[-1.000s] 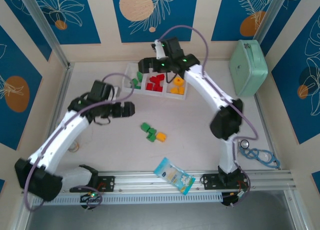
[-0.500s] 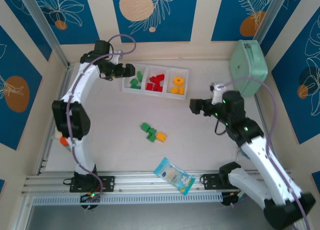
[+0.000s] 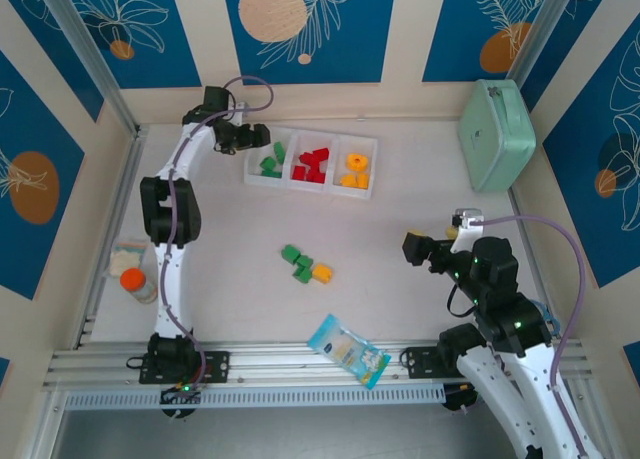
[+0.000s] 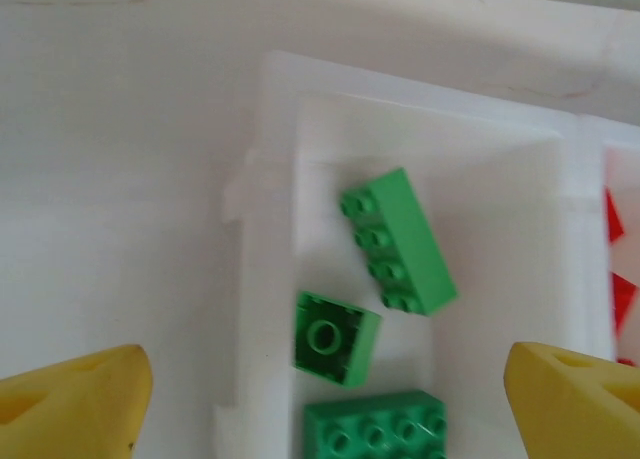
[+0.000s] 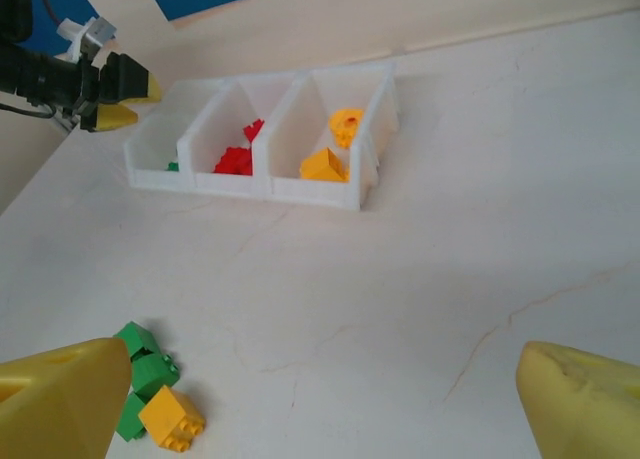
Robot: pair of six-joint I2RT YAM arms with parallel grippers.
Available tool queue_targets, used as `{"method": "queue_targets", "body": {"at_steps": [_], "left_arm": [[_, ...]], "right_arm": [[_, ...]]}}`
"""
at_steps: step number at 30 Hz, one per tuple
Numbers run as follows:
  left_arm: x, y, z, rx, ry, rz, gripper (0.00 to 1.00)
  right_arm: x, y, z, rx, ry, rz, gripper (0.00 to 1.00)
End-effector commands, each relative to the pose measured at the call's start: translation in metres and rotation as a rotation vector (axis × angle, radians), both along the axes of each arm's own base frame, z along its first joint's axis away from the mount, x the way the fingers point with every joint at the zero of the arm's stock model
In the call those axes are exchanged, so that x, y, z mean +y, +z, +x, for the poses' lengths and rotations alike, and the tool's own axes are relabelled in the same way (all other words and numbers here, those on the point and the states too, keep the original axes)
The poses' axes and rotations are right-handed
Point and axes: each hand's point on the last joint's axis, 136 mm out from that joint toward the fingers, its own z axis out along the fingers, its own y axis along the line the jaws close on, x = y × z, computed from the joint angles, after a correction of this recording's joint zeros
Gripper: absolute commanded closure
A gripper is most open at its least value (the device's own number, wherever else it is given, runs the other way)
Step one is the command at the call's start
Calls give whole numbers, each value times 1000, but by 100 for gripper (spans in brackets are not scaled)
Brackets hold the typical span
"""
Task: Sort the legos into containers by color
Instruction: Move the container to the center of the table.
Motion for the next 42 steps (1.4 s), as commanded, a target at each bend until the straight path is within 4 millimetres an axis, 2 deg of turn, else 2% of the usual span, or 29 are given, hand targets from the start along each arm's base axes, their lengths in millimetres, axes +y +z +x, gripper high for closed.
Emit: {"method": "queue_targets", "body": {"at_steps": [1,5,9,15,22,26,30,36,42], "left_arm": [[19,10,22,-87,59,66,11],[27,-5,27,-45,118,3,22],[22,-15,30,-17,119,-89,32],[15,-24,31,0,100,-141,35],[5,-30,27,30,68,-191,48],[4,-29,23,46,66,-192,57],[1,-25,18,62,56,-202,77],[0,-23,5,89,48,-176,88],[0,-28,-16,125,28,-98,99]], "right_arm": [[-2,-12,2,52,-23,0,1],[-2,-15,3,69,-32,9,1],[-2,-16,3,80,-34,9,1],[-1,-17,0,88,-25,10,1],[-1,-19,-1,99,-26,-2,1],[0,-18,-2,102,-19,-10,1],[-3,-19,-3,125,-34,-24,1],[-4,-19,-6,142,-38,-16,1],[-7,-12,-13,155,-42,-19,1]]}}
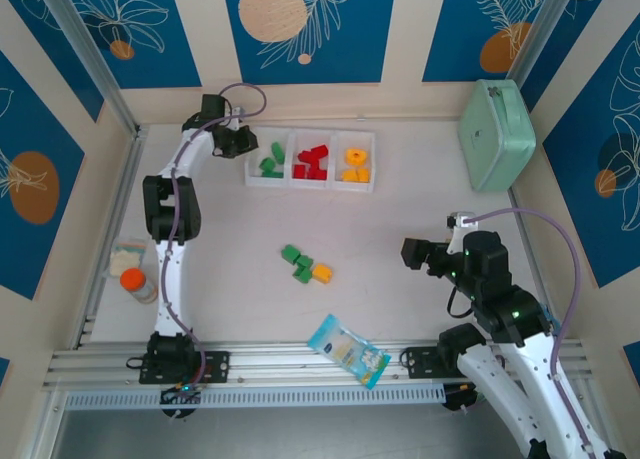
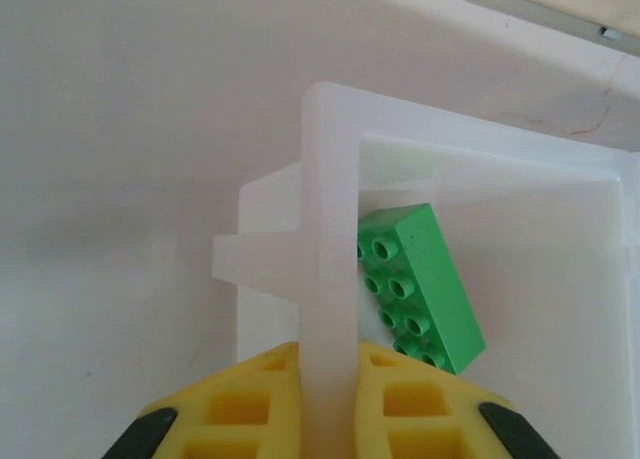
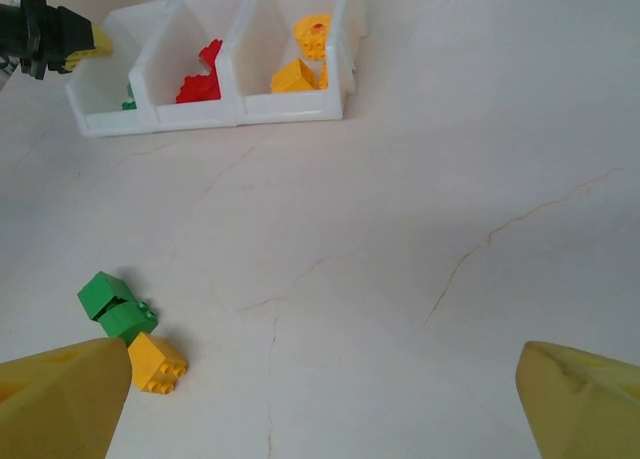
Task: Sort the legos into containers by color
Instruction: Move the container to the center of the table.
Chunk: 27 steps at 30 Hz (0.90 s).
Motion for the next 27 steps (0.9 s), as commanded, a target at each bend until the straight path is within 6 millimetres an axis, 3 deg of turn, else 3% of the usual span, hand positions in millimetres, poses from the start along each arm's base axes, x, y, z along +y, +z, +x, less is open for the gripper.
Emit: {"method": "queue_targets", "body": {"at_steps": [1,7,15,23,25,27], "left_arm": [[1,1,-30,78,-21,50,100],[1,2,-67,94,-21,42,100],[9,-14,-120,121,3,55,100],[10,-18,-148,117,18,32,100],[14,-20,-153,124,21,53,80],[16,-19,-157,129,20,68,75]], "right_arm": [[-4,12,-6,-8,-20,7,1],[-1,17,-16,16,8,24,1],[7,24,-25,50,51,62,1],[34,28,-26,157,148,161,1],[44,26,-26,199,183,189,0],[54,20,-25,252,222,204,0]]}}
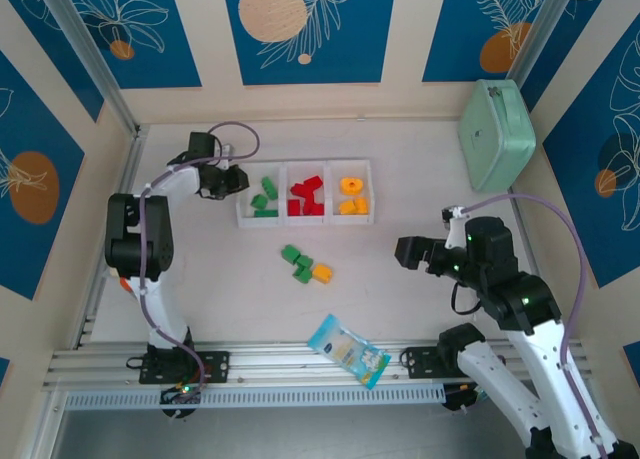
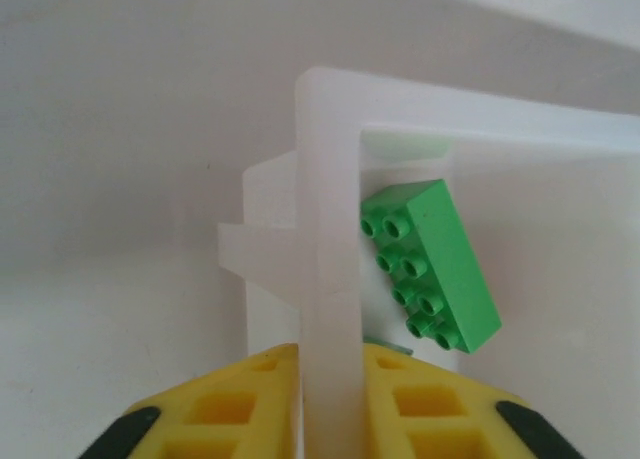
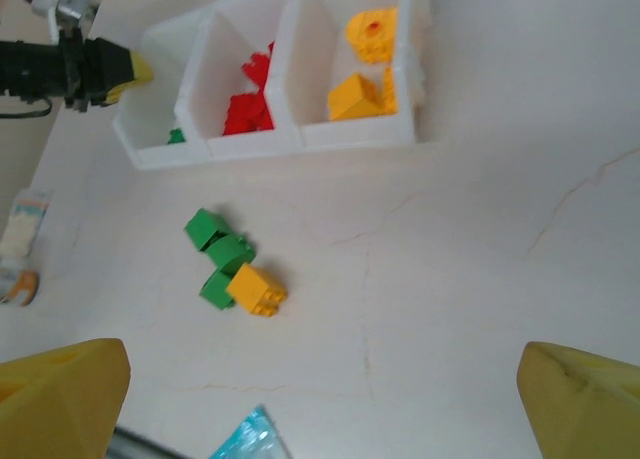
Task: Sort the legos into containers by color
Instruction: Move the container to the center of the table, then pick up the lego from the center of the table.
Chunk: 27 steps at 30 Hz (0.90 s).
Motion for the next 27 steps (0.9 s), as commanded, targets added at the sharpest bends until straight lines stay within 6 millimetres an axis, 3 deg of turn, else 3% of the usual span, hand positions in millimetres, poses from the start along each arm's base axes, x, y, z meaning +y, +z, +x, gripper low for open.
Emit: {"method": "queue_targets", "body": {"at_steps": [1,7,8,9,14,19,24,27], "left_arm": [[1,-5,-20,52,-5,28,68],[8,37,-21,-32,33,43,28],[9,45,-23,-41,38,45,20],[11,52,-26,-45,42,45,1],[27,91,-49,-106,99,24,1],[44,129,-84,-171,135,-15,1],[33,153,-128,-210,70,-86,1],[25,154,-156,-206,-15,-108,1]], "right_arm": [[24,0,-7,99,95,73,1],[40,-11,5,208,115,-34,1],[41,-11,7,213,106,-58,0],[43,-12,11,218,98,-79,1],[67,-9,26,244,141,-90,1],[96,-11,44,254,186,-132,1],[134,-14,62,238,272,-199,1],[158,-20,72,221,328,-254,1]]}}
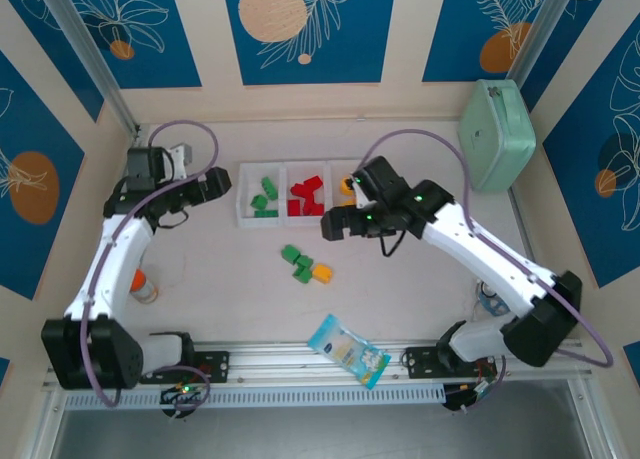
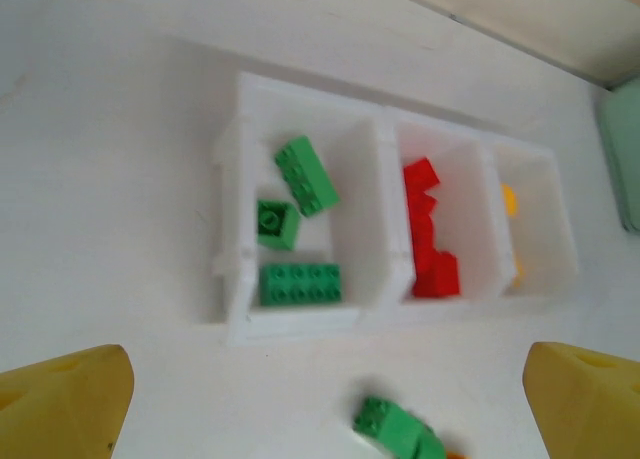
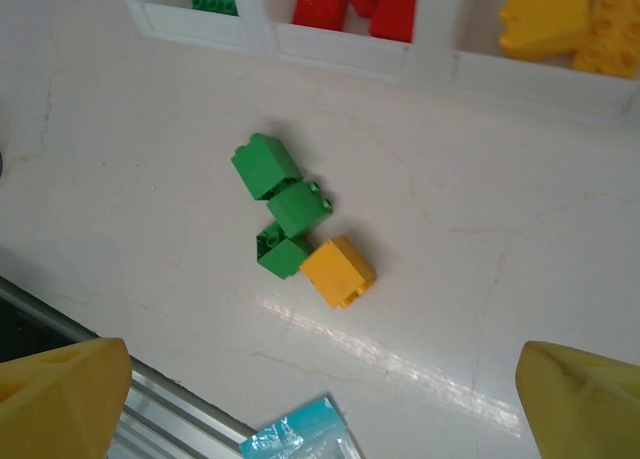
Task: Sort the legos into containers by color
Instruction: Pick up the lego from the center of the table.
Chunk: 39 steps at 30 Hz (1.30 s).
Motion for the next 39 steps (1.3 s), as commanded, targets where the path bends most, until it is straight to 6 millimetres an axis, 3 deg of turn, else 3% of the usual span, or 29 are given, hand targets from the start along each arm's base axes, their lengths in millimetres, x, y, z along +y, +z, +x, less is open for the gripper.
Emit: {"method": "queue_targets", "body": {"at_steps": [1,5,10,13,16,20,26,33,39], "left_arm": [[-10,-10,-35,73,-105,-29,0],[-5,-21,-57,129,-94,-20,1],[-18,-11,-97,113,-103,-111,0],[-12,-3,-127,74,-82,-57,1],[-5,-17,-147,174,-74,6,1],[-4,-42,-156,234,-47,-10,0],[1,-35,-152,179,-2,2,1],[14,-32,-145,105,78,38,1],[11,-33,-138,84,62,27,1]], "right_arm": [[24,3,13,-61,68,-36,1],[49,-8,26,-88,112,-93,1],[85,-30,33,-88,210,-128,1],[98,-48,39,-82,245,-209,1],[112,-69,43,-79,303,-281,1],[129,-95,43,-40,382,-337,1],[133,-122,42,32,404,-364,1],[120,-143,45,106,402,-375,0],[131,-155,35,139,469,-360,4]]}}
